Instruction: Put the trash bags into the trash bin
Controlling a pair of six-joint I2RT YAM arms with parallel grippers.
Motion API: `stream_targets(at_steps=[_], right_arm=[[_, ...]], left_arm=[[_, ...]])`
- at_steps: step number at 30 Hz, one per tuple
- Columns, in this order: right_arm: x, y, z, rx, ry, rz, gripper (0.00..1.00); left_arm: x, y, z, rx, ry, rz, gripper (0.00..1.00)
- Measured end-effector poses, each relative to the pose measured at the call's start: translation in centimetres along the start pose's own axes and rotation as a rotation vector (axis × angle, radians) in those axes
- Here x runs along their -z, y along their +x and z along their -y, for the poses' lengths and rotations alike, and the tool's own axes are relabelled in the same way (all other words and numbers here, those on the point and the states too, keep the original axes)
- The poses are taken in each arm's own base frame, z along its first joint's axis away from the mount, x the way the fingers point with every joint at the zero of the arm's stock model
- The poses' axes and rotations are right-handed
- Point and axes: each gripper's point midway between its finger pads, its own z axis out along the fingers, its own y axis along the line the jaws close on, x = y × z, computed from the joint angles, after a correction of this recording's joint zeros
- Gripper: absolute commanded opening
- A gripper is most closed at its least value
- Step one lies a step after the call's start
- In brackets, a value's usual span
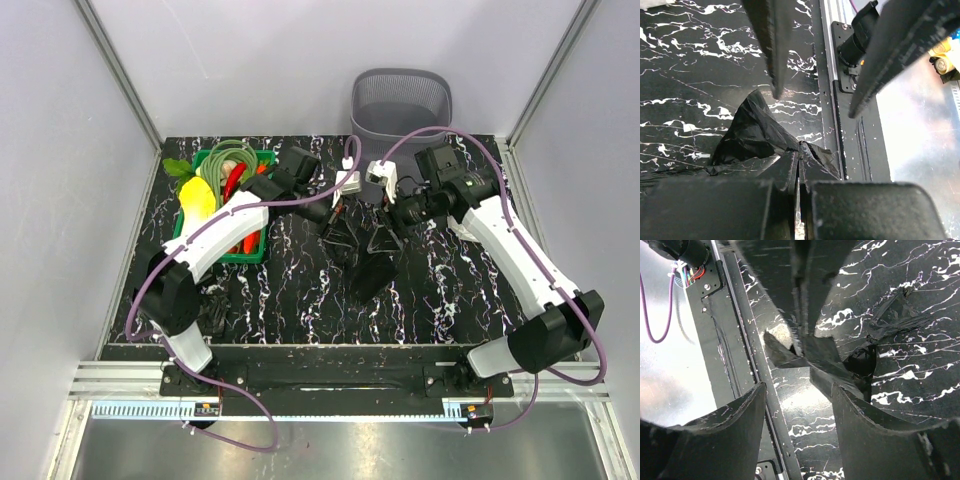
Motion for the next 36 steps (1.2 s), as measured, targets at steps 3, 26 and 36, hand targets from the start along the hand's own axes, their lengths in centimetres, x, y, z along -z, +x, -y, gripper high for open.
stream_targets(at_steps=[3,26,36], right_arm=[[-0.2,-0.1,-0.6,0.019,-0.008,-0.004,0.59],[-4.3,0.4,0.9,-0.003,-0.019,0.051,0.48],[-5.6,-0.8,1.0,-0.028,-0.037,0.118,0.22]], left_arm=[[0.1,-0.6,-0.4,0.014,-0.019,0.017,0.0],[0.7,-0.8,-2.2,0.203,-0.067,0.105,0.0],[3.1,-3.4,-2.8,0.185,-0.108,0.215,0.0]])
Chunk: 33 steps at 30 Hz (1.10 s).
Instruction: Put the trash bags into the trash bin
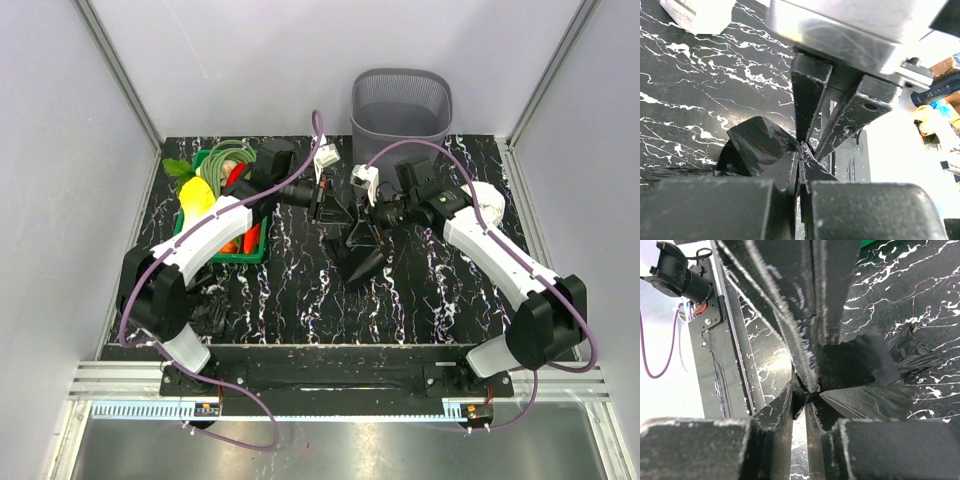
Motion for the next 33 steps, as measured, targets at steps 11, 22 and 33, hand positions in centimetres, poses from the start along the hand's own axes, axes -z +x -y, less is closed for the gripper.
stream_targets(at_steps=[11,22,33], right_arm=[[0.3,-1.1,0.8,0.018,0.054,0.007,0.38],[0.7,-1.0,1.2,0.04,0.083,-0.012,0.23],[1.4,-0.7,1.1,0.067,0.102,-0.028,0.0]], left_arm=[[0.0,0.5,0.1,-0.012,0.001,-0.005,0.0],[0.0,0.9,-0.1,-0.029,0.0,-0.012,0.0],[-0.1,1.5,-0.2,-0.054,-0.002,-0.03,0.0]])
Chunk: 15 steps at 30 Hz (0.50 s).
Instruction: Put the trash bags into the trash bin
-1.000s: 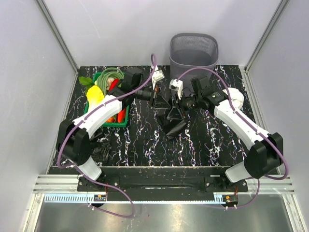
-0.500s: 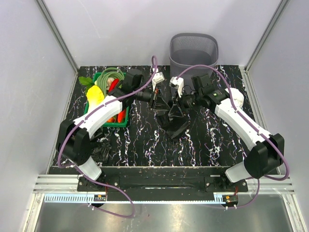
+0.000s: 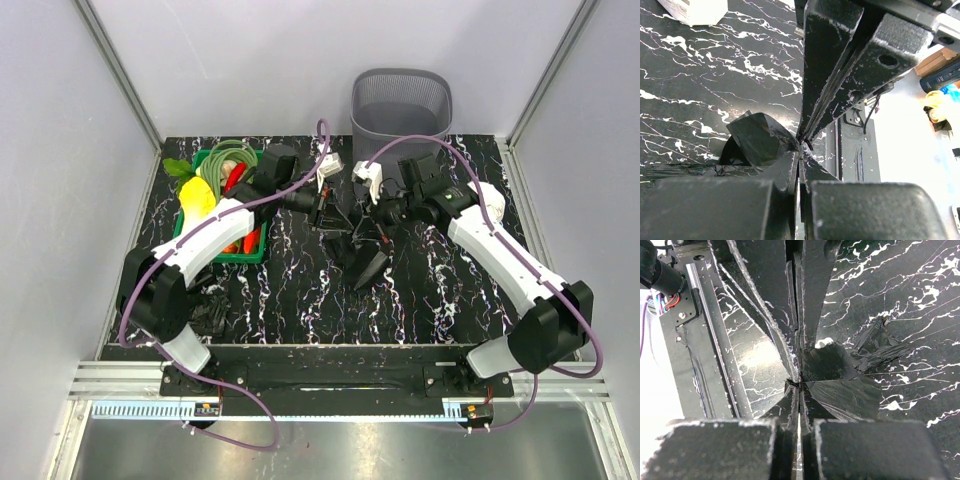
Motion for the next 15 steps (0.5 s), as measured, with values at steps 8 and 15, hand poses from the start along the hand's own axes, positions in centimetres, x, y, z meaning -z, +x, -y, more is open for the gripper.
stream_targets(at_steps=[8,15], right_arm=[[0.6,-0.1,0.0,0.014,0.011,0.006,0.0],[1.7,-0.8,0.2,0.038,0.036,0.038,0.0]], left_arm=[[0.1,0.0,0.0,-0.034,0.002,-0.008,0.0],[0.6,-0.5,-0.2,-0.048,-0.005,0.0,0.0]])
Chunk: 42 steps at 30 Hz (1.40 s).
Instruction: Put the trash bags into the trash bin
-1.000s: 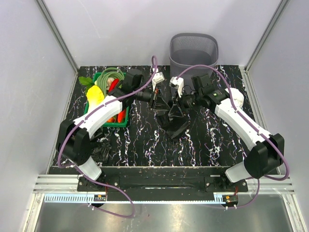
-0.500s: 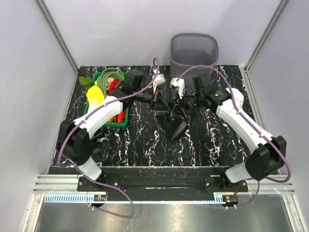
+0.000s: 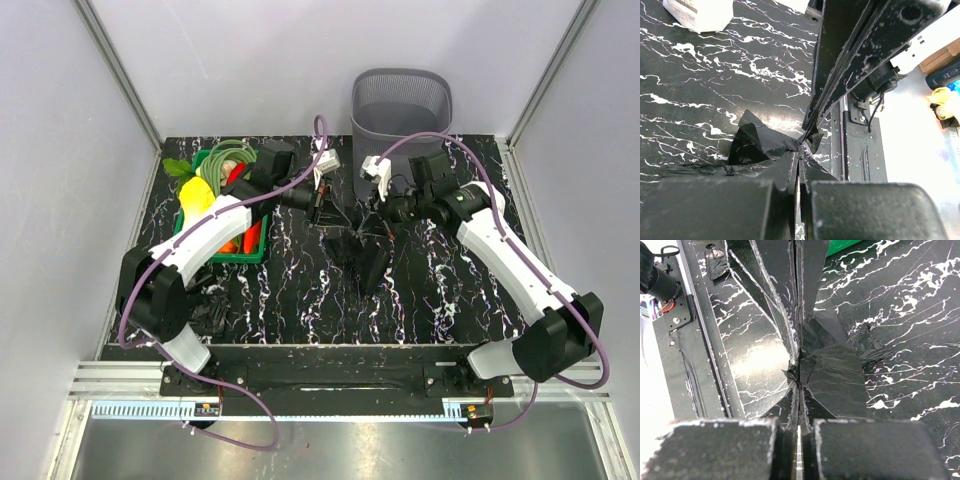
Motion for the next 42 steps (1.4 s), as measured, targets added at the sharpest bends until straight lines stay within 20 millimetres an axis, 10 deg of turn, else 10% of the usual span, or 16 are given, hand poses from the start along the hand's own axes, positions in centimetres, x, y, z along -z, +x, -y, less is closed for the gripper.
stream_targets(at_steps=[42], right_arm=[[3.9,0.8,3.9,-0.071,0.212,-0.002,0.0]], left_arm=[[4.6,2.7,-1.4,-0.07,-0.034,-0.167,0.0]])
